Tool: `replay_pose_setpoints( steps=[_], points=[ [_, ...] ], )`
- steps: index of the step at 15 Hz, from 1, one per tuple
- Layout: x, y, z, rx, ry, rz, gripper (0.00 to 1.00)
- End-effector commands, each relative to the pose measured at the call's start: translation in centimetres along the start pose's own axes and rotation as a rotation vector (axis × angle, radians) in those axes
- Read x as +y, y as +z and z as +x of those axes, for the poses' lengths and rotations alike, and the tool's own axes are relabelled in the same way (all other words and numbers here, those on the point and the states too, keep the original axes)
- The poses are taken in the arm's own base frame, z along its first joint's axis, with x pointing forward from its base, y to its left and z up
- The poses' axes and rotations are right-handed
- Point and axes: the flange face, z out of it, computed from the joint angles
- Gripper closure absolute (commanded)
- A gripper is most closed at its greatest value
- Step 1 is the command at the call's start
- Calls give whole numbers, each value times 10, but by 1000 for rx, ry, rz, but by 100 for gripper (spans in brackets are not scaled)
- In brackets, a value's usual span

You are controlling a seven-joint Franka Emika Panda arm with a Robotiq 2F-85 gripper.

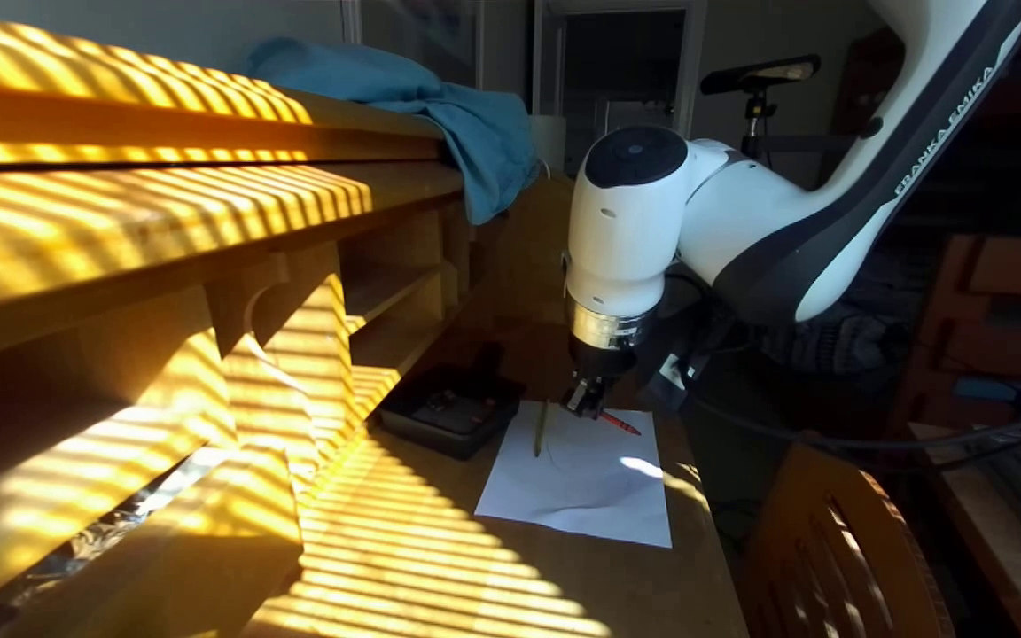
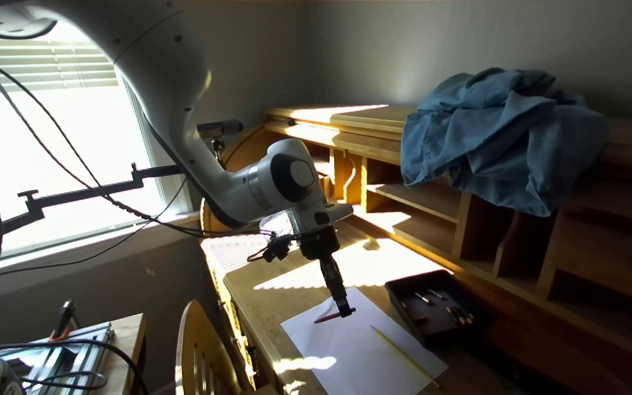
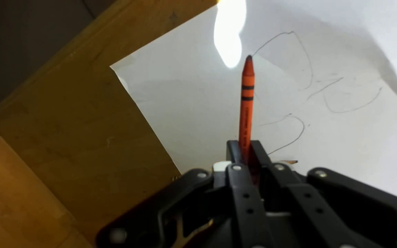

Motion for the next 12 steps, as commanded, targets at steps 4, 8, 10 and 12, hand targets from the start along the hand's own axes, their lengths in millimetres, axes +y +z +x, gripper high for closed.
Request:
replay_pose_setpoints(
  steps=[4, 8, 10, 12],
  points=[
    [1, 5, 9, -35, 101, -121, 98],
    [-2, 2, 17, -36, 148, -179, 98],
    [-5, 0, 20, -12, 130, -169, 98],
    [-10, 0, 23, 17, 97, -144, 98]
  ],
)
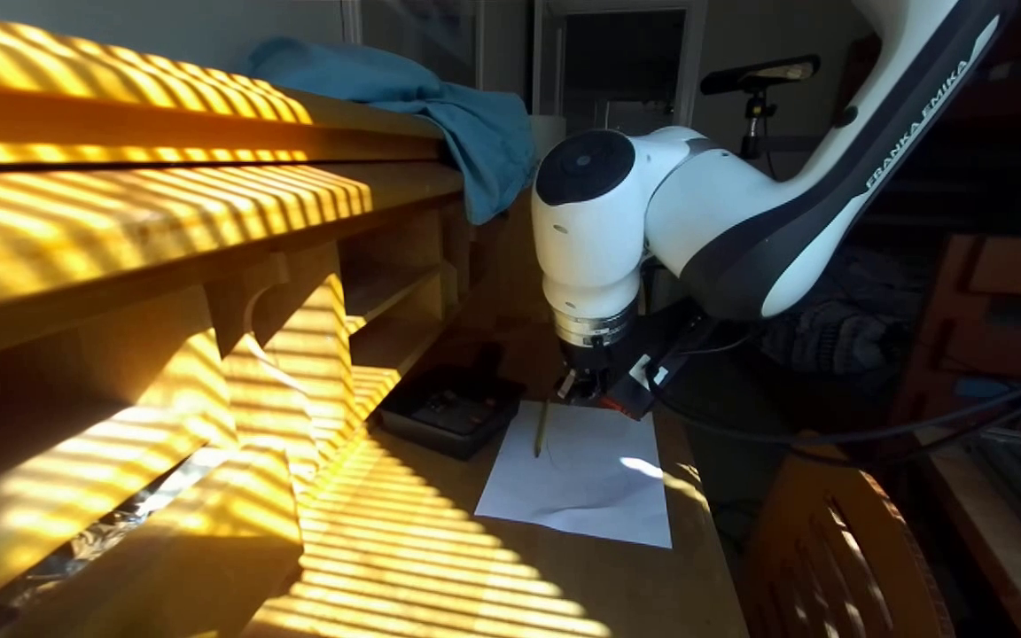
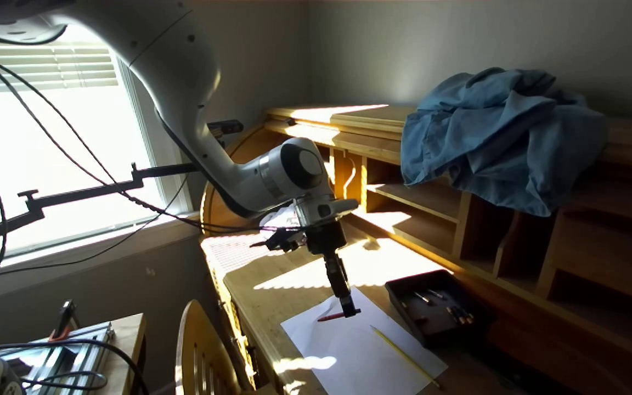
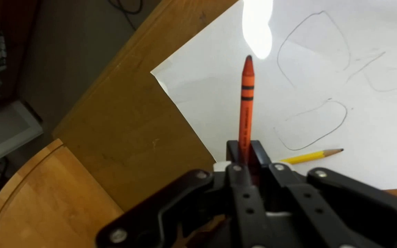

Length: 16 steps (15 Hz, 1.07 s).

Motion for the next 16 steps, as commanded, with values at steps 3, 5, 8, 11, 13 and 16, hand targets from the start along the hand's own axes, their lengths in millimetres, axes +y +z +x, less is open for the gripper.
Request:
replay_pose_setpoints(
  steps=[3, 5, 8, 11, 13, 16],
  points=[
    [-14, 3, 6, 111, -84, 44, 98],
    [-17, 6, 6, 138, -114, 103, 98],
    [-23, 14, 7, 144, -143, 228, 98],
    [-25, 19, 7, 142, -164, 314, 98],
    [-23, 23, 9, 148, -159, 314, 98],
    [-26, 22, 12, 170, -159, 286, 98]
  ],
)
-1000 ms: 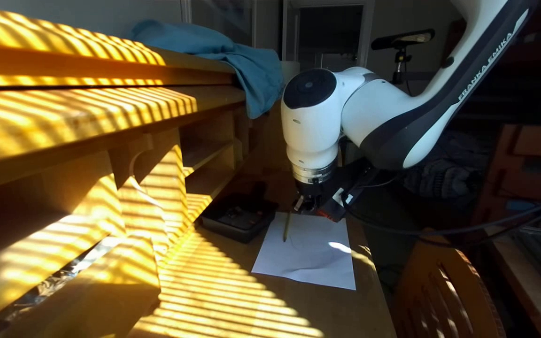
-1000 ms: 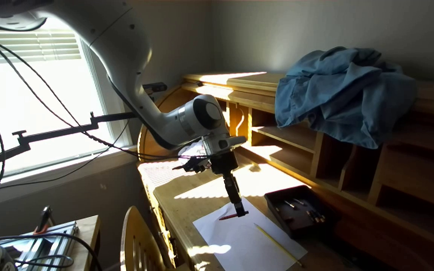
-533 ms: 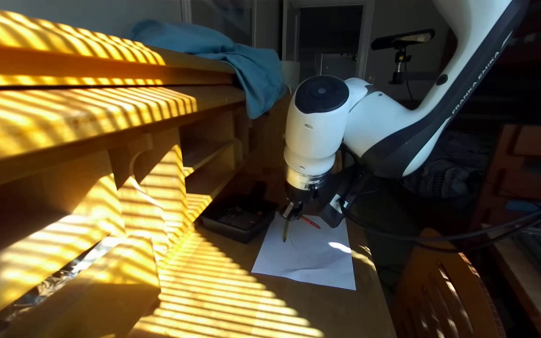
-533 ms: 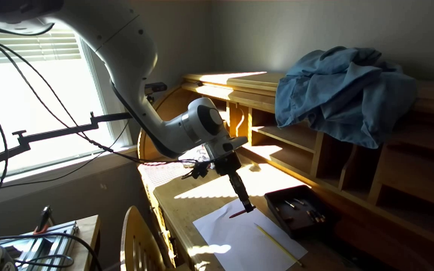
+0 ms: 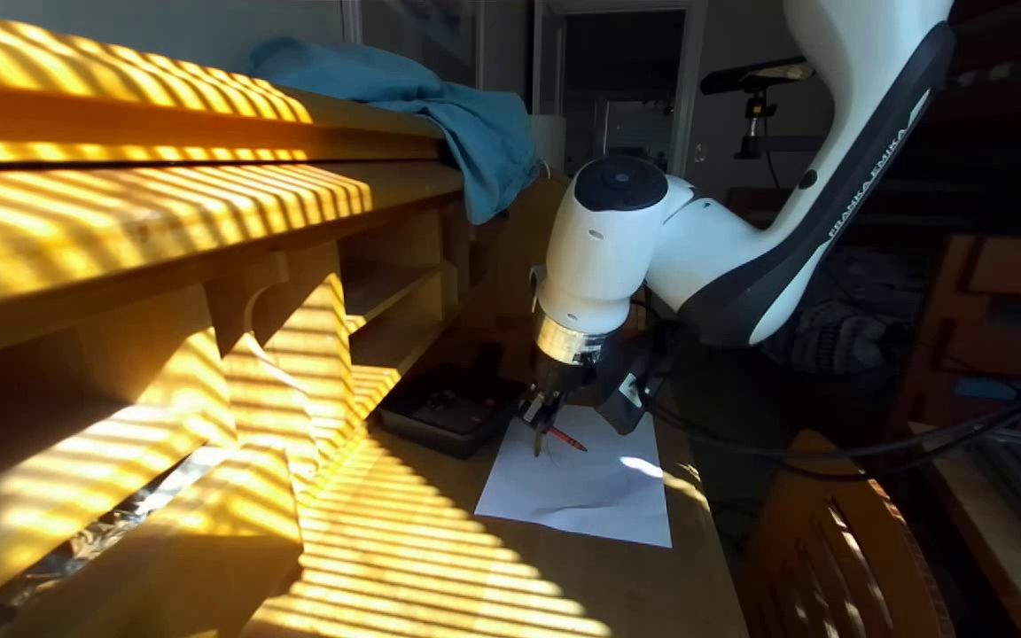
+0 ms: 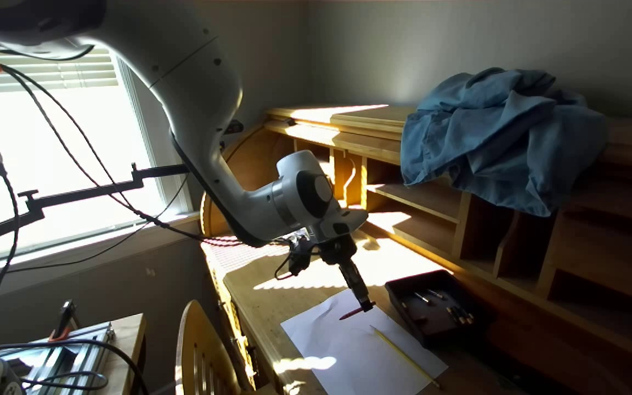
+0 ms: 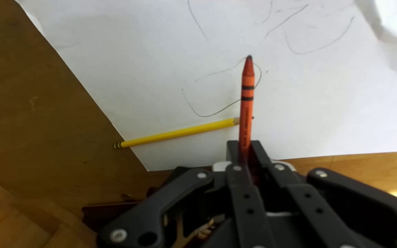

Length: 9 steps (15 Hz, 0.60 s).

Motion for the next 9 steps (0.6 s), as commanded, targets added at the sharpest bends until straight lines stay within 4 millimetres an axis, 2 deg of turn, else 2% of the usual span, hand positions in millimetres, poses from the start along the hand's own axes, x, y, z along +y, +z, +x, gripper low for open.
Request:
replay_pose_setpoints(
  steps=[1, 9],
  points=[
    [-4, 0, 5, 37, -28, -22, 98],
    [-21, -10, 15, 62, -41, -119, 98]
  ],
)
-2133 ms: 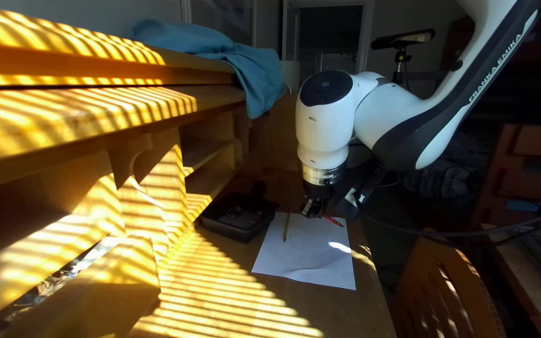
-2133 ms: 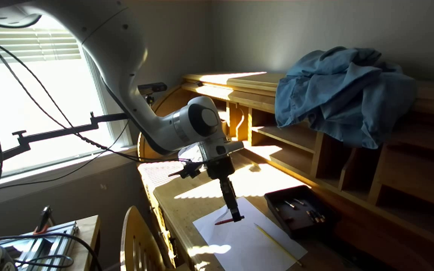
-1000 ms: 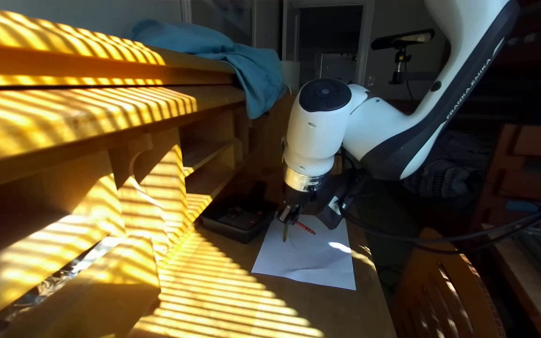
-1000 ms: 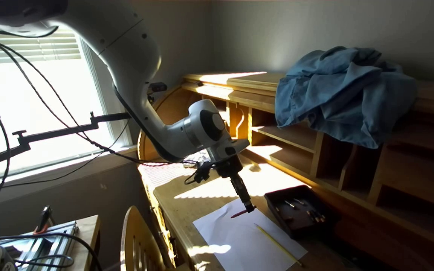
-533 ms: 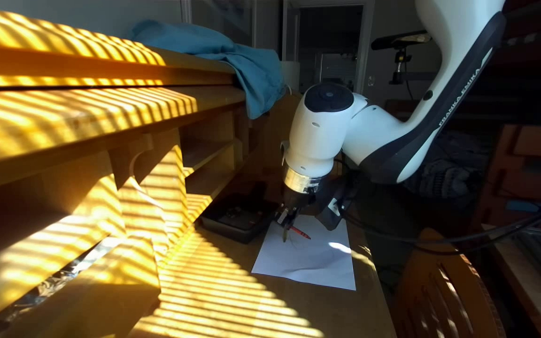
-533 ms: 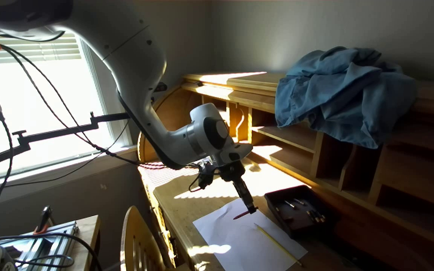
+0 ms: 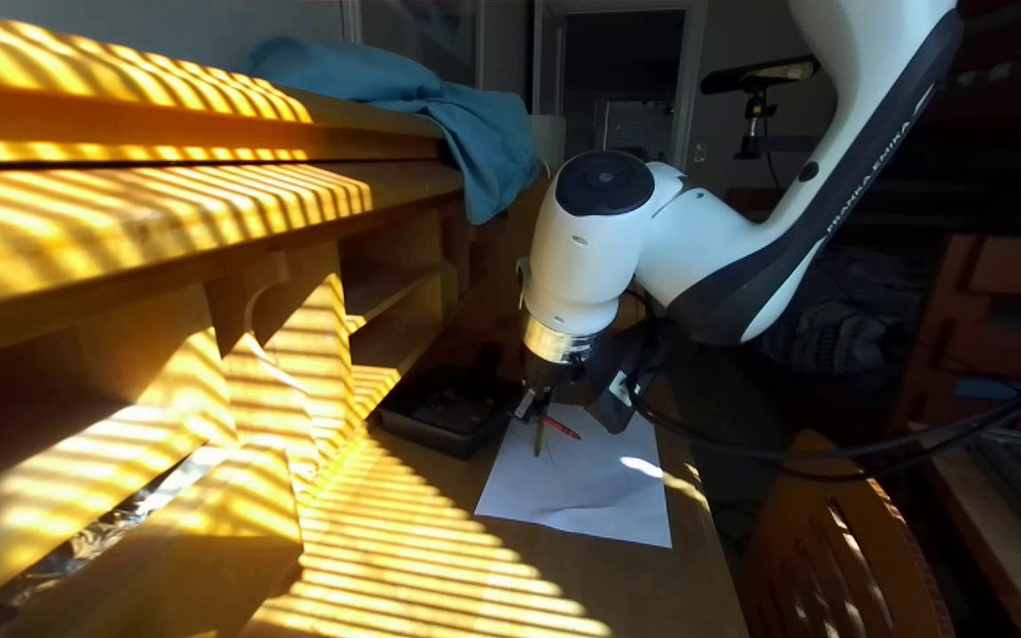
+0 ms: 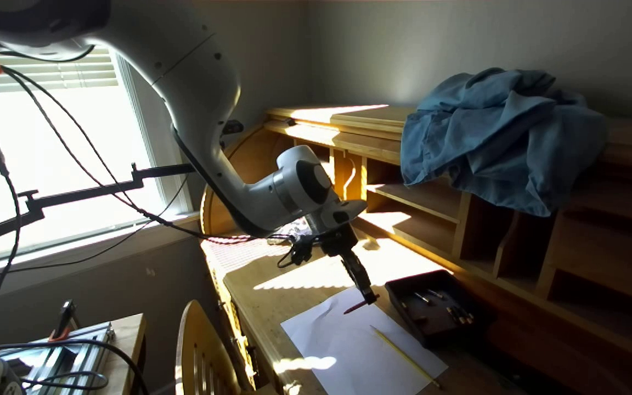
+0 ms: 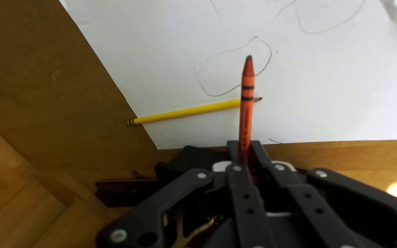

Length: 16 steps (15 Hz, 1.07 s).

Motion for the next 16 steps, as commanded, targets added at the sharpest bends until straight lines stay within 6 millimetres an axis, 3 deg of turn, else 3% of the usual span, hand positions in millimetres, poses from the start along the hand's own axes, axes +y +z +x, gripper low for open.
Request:
replay_pose_setpoints(
  steps=[1, 3, 4, 8, 9, 16],
  points=[
    [-11, -2, 7, 40, -7, -43, 98],
    [-6, -5, 4, 15, -8, -21, 98],
    [-8, -6, 4, 16, -10, -20, 91],
    [-7, -5, 4, 14, -8, -19, 91],
    [-7, -5, 4, 14, -8, -19, 98],
    [-14, -5, 2, -34, 29, -173, 98]
  ],
)
